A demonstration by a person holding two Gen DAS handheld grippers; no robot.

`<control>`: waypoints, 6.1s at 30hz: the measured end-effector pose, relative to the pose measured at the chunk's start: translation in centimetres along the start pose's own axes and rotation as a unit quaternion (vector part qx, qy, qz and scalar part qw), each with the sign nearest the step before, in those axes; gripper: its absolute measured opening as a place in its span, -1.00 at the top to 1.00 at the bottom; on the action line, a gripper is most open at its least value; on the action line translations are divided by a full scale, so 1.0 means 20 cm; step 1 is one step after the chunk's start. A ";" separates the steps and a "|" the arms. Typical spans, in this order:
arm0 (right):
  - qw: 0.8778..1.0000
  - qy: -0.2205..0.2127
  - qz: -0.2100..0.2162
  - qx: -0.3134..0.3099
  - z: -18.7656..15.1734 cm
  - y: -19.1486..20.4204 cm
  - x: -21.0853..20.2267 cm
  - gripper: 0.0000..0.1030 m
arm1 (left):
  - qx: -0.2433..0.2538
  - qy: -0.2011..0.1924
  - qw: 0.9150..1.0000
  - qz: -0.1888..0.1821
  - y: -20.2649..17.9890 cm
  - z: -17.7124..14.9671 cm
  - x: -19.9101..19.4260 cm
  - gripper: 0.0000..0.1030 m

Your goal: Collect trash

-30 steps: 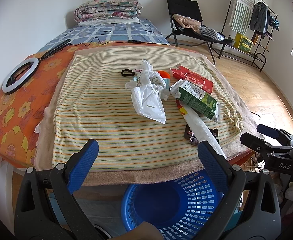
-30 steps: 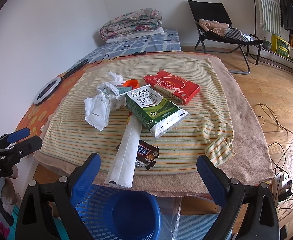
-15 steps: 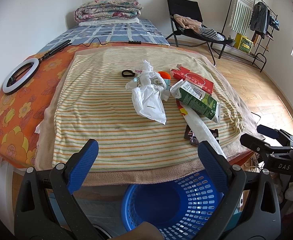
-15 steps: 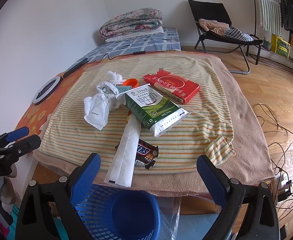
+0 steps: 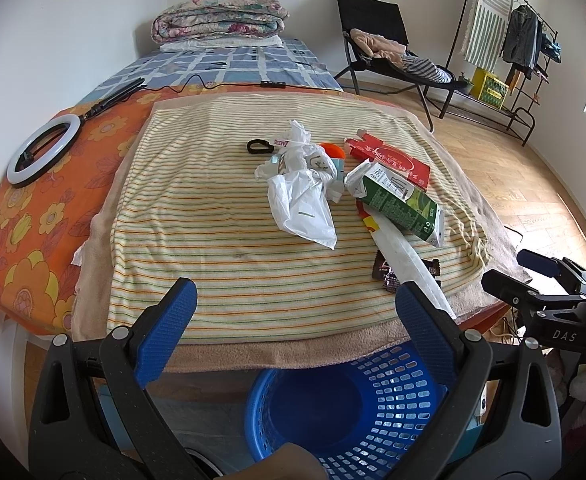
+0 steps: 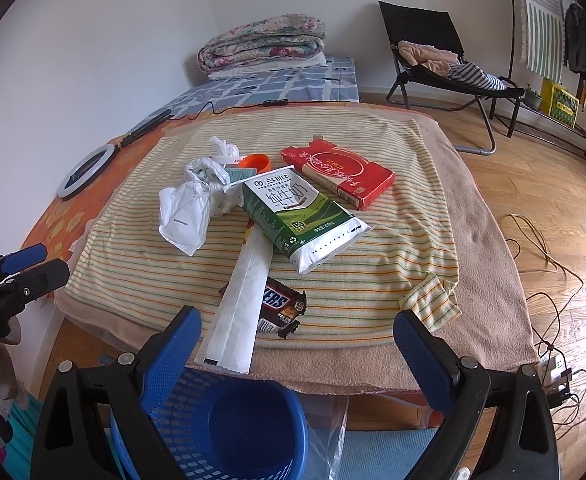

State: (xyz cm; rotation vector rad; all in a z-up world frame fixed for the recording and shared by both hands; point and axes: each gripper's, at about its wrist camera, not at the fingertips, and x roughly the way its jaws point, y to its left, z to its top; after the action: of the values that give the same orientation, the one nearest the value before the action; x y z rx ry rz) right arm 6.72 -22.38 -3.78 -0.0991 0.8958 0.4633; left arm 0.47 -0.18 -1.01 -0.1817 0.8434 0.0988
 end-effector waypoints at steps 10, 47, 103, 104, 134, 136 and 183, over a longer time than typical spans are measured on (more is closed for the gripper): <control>1.000 0.006 0.002 0.005 0.01 -0.04 0.00 -0.84 | 0.003 -0.004 1.000 0.002 0.02 0.04 0.00 -0.97; 0.990 0.094 0.049 -0.099 0.50 -0.02 0.71 -0.99 | -0.024 0.123 0.990 -0.063 0.12 0.47 0.82 -0.54; 0.989 0.001 0.111 -0.094 0.30 0.16 0.03 -0.50 | -0.008 0.030 0.994 -0.109 0.21 0.31 0.10 0.82; 0.989 0.002 0.114 -0.096 0.27 0.18 0.00 -0.50 | -0.009 0.030 0.993 -0.112 0.21 0.27 0.07 0.82; 0.971 0.141 0.128 -0.143 -0.52 0.32 0.05 -0.50 | 0.004 0.158 0.979 -0.131 0.11 -0.55 0.04 0.82; 0.969 0.150 0.126 -0.147 -0.54 0.32 0.08 -0.50 | 0.010 0.166 0.978 -0.128 0.10 -0.57 0.07 0.82; 0.973 0.170 0.085 -0.128 -0.56 0.28 0.17 -0.67 | 0.015 0.200 0.975 -0.097 0.04 -0.59 0.20 0.08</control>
State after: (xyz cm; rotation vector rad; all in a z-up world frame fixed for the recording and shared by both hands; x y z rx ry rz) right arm -2.06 -19.33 -12.84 -0.3475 1.1827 0.7353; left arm -5.59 -1.64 -11.72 -0.2594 1.2232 -0.1402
